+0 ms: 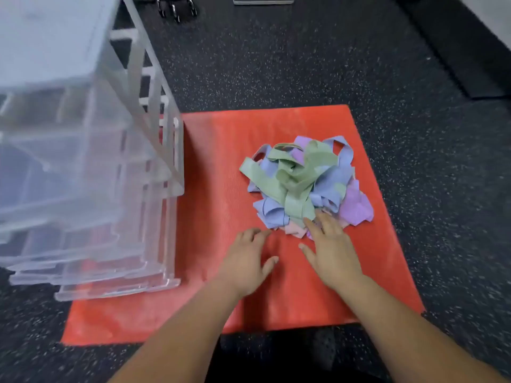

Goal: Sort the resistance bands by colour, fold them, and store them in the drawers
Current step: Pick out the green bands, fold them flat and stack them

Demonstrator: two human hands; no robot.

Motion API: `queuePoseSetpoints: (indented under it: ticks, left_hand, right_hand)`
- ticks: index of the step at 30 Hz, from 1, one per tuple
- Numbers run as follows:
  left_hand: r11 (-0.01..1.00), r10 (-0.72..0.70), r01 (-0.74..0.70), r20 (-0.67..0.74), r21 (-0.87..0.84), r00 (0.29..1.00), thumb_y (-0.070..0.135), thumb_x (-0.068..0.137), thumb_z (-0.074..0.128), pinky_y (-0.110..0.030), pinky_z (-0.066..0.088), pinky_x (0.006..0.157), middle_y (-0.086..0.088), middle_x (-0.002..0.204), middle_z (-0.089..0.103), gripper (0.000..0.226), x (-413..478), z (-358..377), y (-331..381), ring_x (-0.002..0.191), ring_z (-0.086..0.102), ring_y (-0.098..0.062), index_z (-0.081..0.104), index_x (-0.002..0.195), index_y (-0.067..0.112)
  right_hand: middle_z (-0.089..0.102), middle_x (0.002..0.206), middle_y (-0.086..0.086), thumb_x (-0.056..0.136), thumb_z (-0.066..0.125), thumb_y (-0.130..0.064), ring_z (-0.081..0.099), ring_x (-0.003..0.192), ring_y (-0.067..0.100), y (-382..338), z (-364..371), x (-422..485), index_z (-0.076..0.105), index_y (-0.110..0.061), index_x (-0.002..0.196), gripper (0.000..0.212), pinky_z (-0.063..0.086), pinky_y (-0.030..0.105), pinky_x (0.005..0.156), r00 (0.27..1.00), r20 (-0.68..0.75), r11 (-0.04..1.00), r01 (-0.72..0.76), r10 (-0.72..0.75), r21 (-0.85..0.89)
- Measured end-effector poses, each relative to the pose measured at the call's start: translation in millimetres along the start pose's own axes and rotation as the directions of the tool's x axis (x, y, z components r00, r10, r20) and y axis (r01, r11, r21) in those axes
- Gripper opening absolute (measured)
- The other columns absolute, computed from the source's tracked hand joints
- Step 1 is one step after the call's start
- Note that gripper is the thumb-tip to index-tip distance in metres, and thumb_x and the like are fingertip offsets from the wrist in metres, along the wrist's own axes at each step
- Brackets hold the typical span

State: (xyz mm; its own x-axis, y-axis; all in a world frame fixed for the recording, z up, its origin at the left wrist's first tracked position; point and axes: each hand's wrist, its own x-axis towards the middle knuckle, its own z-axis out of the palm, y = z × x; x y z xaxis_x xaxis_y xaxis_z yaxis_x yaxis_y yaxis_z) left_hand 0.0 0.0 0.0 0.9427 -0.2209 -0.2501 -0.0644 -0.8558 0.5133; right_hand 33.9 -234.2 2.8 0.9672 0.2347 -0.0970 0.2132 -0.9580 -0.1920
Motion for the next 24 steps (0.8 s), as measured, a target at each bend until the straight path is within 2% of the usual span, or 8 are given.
queuePoseSetpoints:
  ticks: [3, 9, 12, 14, 16, 20, 24]
  left_hand:
    - [0.996, 0.064, -0.057, -0.127, 0.064, 0.990, 0.060, 0.094, 0.048, -0.043, 0.041, 0.115, -0.006, 0.147, 0.049, 0.070, 20, 34, -22, 0.134, 0.046, -0.029, 0.045, 0.153, 0.022]
    - [0.980, 0.166, -0.110, -0.375, 0.167, 0.912, 0.058, 0.094, 0.057, -0.043, 0.044, 0.109, -0.003, 0.139, 0.054, 0.060, 38, 95, -54, 0.126, 0.050, -0.028, 0.056, 0.143, 0.023]
    - [0.975, 0.188, -0.112, -0.445, 0.193, 0.876, 0.055, 0.093, 0.061, -0.042, 0.044, 0.107, -0.002, 0.139, 0.054, 0.058, 40, 104, -58, 0.126, 0.049, -0.027, 0.054, 0.143, 0.025]
    - [0.970, 0.201, -0.114, -0.437, 0.217, 0.877, 0.054, 0.092, 0.063, -0.043, 0.043, 0.108, -0.003, 0.144, 0.052, 0.064, 30, 106, -57, 0.131, 0.048, -0.029, 0.050, 0.147, 0.025]
    - [0.982, 0.139, -0.069, -0.426, 0.176, 0.894, 0.055, 0.092, 0.064, -0.044, 0.041, 0.113, -0.005, 0.149, 0.049, 0.069, 16, 106, -55, 0.136, 0.046, -0.030, 0.047, 0.151, 0.024]
    - [0.994, 0.056, -0.013, -0.392, 0.112, 0.918, 0.059, 0.093, 0.063, -0.043, 0.036, 0.119, -0.004, 0.155, 0.045, 0.074, -12, 112, -49, 0.142, 0.042, -0.029, 0.044, 0.156, 0.024]
    - [0.997, 0.034, -0.004, -0.426, 0.071, 0.904, 0.061, 0.093, 0.061, -0.039, 0.035, 0.119, -0.003, 0.151, 0.048, 0.072, -11, 116, -54, 0.138, 0.044, -0.027, 0.047, 0.154, 0.025]
  right_hand:
    - [0.040, 0.159, 0.011, 0.090, 0.071, -0.043, 0.040, 0.143, 0.037, 7, 30, 19, 0.054, -0.025, 0.146, 0.061, 0.045, 0.052, 0.109, 0.990, -0.138, 0.998, 0.030, -0.038, -0.061]
    - [0.045, 0.153, 0.010, 0.093, 0.068, -0.036, 0.044, 0.135, 0.037, 19, 86, 34, 0.061, -0.021, 0.139, 0.049, 0.043, 0.050, 0.104, 0.920, -0.382, 0.980, 0.009, -0.085, -0.197]
    - [0.043, 0.155, 0.009, 0.094, 0.066, -0.041, 0.042, 0.137, 0.038, 20, 99, 35, 0.059, -0.022, 0.138, 0.049, 0.042, 0.050, 0.103, 0.904, -0.418, 0.972, -0.011, -0.092, -0.236]
    - [0.042, 0.158, 0.010, 0.095, 0.065, -0.044, 0.040, 0.139, 0.039, 18, 101, 25, 0.059, -0.022, 0.139, 0.050, 0.042, 0.051, 0.105, 0.894, -0.436, 0.970, -0.009, -0.101, -0.242]
    - [0.040, 0.160, 0.009, 0.096, 0.063, -0.047, 0.038, 0.143, 0.038, 14, 96, 13, 0.057, -0.024, 0.142, 0.051, 0.041, 0.051, 0.108, 0.891, -0.447, 0.975, -0.023, -0.081, -0.222]
    - [0.034, 0.166, 0.005, 0.099, 0.054, -0.050, 0.032, 0.149, 0.036, 7, 88, -2, 0.052, -0.031, 0.149, 0.053, 0.036, 0.051, 0.115, 0.922, -0.355, 0.961, 0.057, -0.154, -0.270]
    - [0.040, 0.164, 0.002, 0.103, 0.041, -0.052, 0.033, 0.148, 0.037, 6, 87, 16, 0.058, -0.031, 0.142, 0.047, 0.036, 0.050, 0.113, 0.911, -0.349, 0.935, 0.093, -0.218, -0.341]
